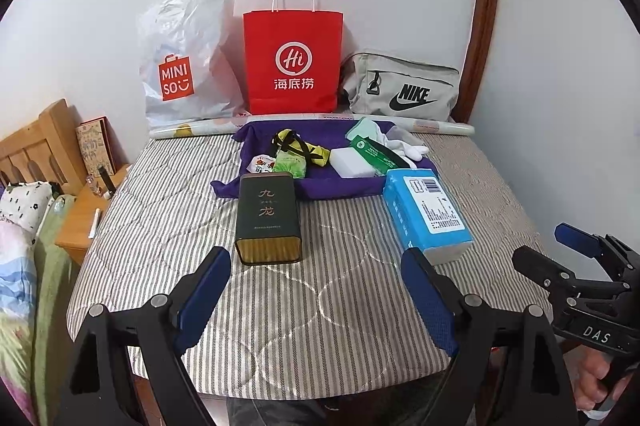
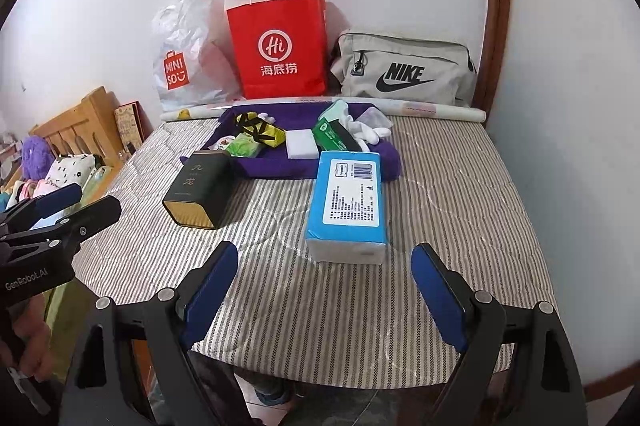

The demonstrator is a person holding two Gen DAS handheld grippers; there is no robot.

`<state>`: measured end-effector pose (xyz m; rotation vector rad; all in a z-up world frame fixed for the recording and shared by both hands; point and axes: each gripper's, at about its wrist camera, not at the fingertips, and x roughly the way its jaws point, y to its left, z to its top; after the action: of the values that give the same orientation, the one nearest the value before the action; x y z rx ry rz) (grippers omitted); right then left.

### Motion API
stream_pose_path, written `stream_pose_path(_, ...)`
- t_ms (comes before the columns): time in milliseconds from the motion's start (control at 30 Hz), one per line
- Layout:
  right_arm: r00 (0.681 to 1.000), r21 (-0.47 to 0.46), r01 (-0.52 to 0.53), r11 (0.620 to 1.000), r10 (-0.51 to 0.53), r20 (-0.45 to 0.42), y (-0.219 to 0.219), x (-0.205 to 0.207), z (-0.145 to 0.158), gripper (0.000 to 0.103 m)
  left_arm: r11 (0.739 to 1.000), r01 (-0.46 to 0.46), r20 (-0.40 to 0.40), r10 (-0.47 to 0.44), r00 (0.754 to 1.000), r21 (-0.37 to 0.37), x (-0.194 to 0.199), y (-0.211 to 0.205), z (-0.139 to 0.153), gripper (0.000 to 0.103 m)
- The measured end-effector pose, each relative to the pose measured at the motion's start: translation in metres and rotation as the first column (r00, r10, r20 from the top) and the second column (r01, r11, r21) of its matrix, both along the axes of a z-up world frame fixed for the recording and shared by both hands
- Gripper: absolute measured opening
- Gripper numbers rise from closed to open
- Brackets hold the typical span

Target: Organize soft objects

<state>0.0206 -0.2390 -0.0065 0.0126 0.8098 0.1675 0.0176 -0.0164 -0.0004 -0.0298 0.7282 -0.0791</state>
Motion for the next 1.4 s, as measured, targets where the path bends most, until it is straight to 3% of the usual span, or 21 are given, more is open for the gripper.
stream_pose_path(1400, 1.000, 0.002, -0.014, 1.000, 0.014, 0.011, 0.0056, -0.0088, 0.0028, 0.088, 1.000, -0.001, 0.000, 0.001, 1.000, -0.005, -0.0059, 0.0001, 0.0003, 0.086)
